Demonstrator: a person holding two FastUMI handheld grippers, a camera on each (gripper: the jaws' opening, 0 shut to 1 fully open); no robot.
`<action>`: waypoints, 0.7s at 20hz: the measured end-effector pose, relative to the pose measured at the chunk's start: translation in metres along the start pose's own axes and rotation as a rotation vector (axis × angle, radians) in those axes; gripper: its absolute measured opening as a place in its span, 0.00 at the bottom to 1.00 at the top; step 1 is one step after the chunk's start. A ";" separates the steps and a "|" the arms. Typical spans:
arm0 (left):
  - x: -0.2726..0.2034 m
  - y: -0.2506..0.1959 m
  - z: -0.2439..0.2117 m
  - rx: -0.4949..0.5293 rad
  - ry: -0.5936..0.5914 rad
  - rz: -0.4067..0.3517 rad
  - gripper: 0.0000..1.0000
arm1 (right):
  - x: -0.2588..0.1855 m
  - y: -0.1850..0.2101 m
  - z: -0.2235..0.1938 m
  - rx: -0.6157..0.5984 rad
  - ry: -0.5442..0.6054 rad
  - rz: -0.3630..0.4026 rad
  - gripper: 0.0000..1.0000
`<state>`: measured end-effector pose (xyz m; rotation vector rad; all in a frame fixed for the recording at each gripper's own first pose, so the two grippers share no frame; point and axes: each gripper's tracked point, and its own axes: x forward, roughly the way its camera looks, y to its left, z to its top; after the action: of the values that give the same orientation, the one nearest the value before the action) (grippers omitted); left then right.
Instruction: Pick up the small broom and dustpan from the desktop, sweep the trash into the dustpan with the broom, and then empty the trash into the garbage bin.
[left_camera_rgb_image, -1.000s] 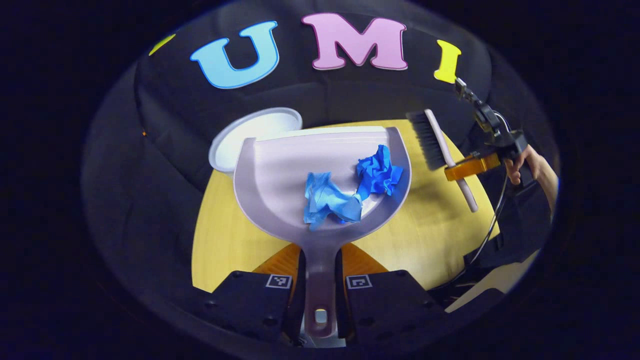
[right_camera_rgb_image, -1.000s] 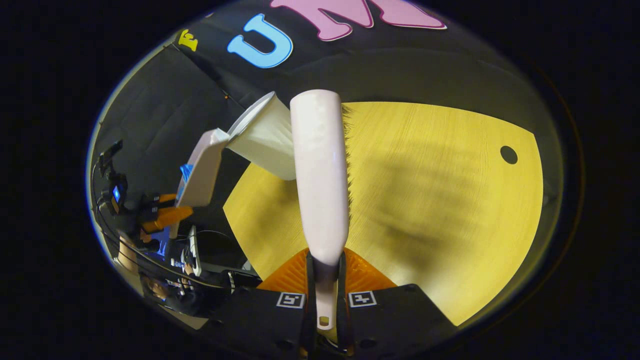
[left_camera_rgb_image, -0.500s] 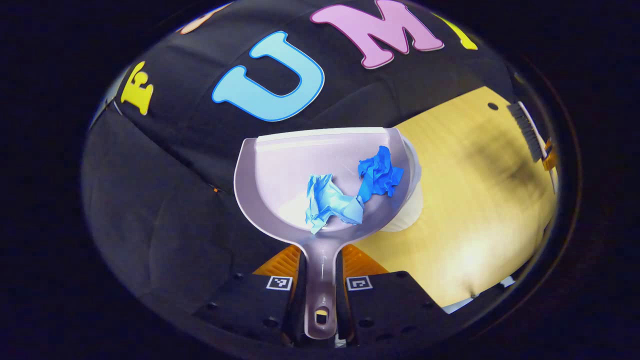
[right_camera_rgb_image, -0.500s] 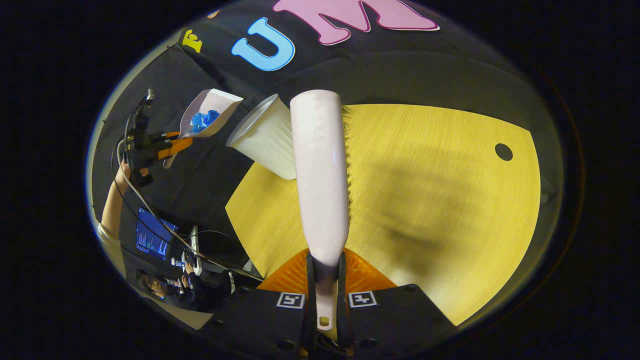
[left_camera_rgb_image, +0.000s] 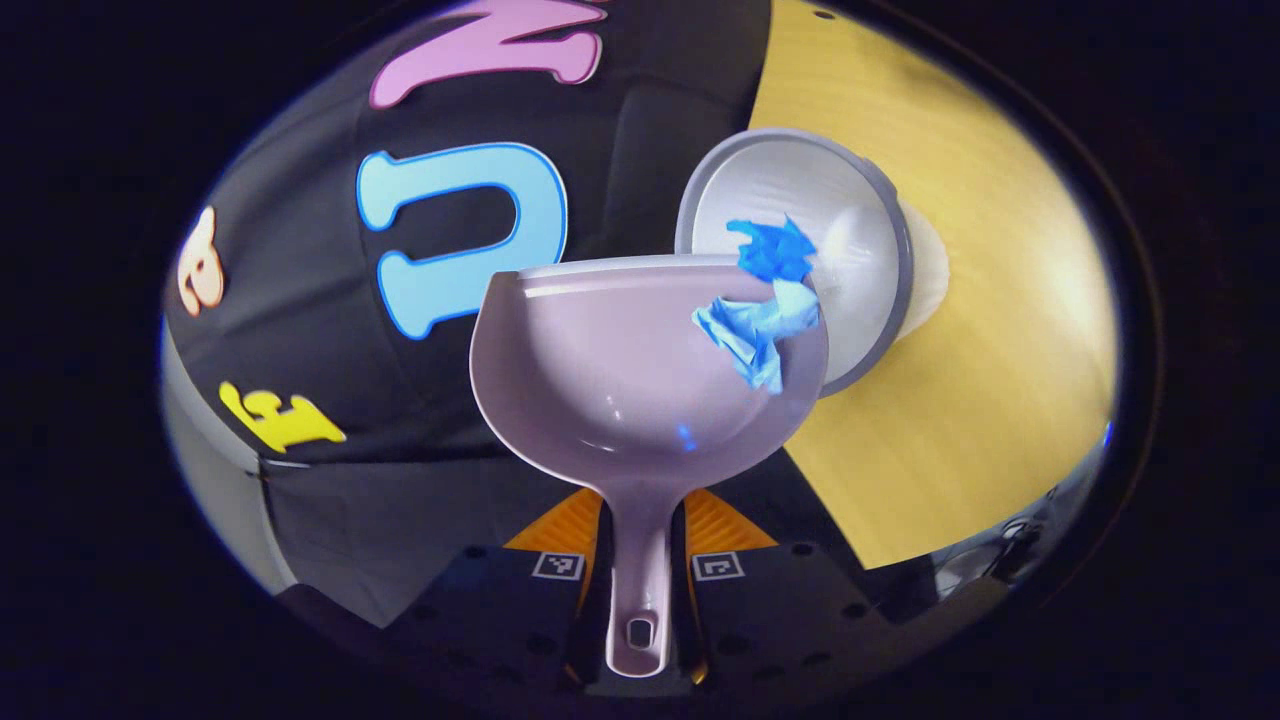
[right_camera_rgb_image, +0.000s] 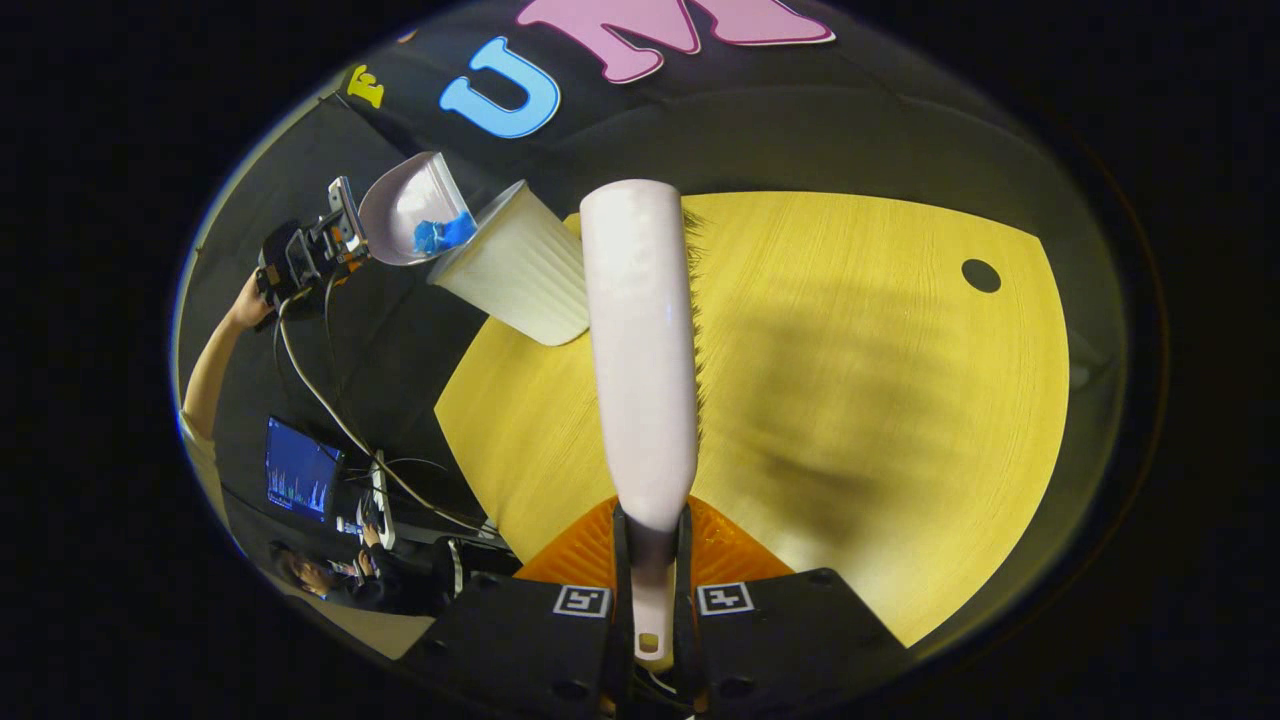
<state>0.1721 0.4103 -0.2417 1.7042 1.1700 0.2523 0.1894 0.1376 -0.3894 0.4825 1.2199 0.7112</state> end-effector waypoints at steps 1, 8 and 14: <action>0.000 0.000 0.000 0.069 0.001 0.046 0.23 | 0.000 -0.003 -0.004 -0.008 0.008 -0.009 0.17; 0.011 0.002 -0.007 0.181 -0.046 0.178 0.23 | 0.002 -0.003 -0.012 -0.003 0.022 -0.013 0.17; 0.010 -0.005 -0.002 -0.062 -0.092 0.064 0.23 | -0.012 0.017 -0.015 -0.046 0.012 -0.044 0.17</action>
<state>0.1726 0.4199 -0.2485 1.6825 1.0318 0.2447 0.1686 0.1402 -0.3742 0.4122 1.2188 0.7038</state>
